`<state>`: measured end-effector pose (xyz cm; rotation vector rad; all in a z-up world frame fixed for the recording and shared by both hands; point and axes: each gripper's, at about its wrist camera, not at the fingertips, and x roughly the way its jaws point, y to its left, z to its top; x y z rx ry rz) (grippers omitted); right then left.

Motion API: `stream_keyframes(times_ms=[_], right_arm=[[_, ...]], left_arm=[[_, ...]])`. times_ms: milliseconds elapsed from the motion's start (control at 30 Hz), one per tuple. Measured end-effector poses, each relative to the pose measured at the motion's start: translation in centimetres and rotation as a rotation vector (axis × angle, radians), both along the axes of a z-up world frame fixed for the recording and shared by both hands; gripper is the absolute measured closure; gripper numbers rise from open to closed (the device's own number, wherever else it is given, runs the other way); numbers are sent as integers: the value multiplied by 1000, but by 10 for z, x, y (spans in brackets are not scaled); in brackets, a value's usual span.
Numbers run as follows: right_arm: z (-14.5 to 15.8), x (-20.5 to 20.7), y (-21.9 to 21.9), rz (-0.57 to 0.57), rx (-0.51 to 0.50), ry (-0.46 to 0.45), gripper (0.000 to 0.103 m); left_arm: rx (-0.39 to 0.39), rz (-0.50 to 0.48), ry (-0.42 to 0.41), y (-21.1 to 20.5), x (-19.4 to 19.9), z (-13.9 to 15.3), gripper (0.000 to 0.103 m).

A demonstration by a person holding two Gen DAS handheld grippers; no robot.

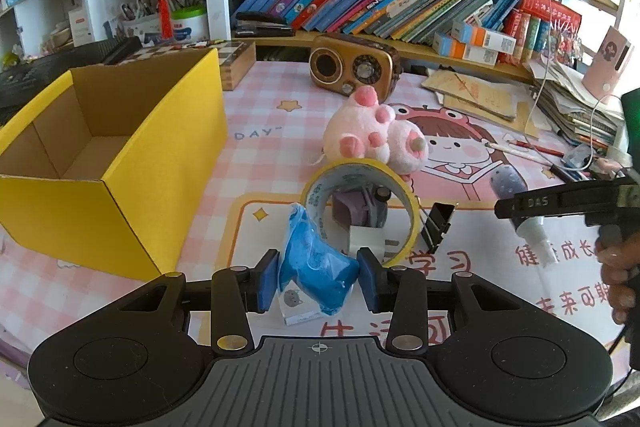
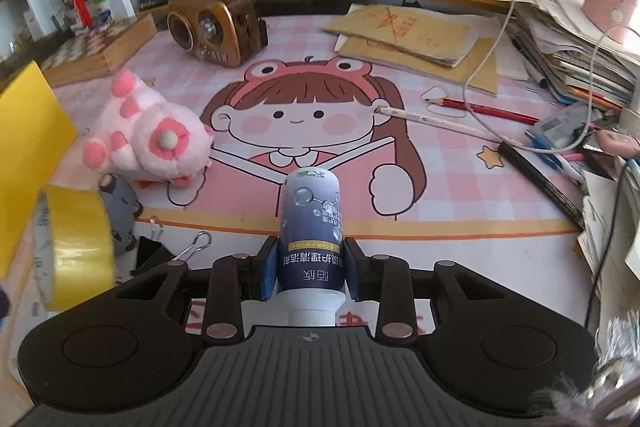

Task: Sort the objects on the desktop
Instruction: 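Carry the glove and spray bottle with both tools over the yellow box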

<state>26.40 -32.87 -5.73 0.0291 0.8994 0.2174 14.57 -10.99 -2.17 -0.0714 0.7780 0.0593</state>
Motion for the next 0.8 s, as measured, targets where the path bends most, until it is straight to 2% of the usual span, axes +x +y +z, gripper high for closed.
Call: stream_keyframes(times_ms=[400, 800], right_arm=[[31, -50, 10, 48, 67, -23, 72], [45, -109, 51, 51, 69, -27, 72]], left_arm=[[-41, -52, -19, -6, -10, -1, 64], [-73, -135, -60, 22, -38, 7, 64]])
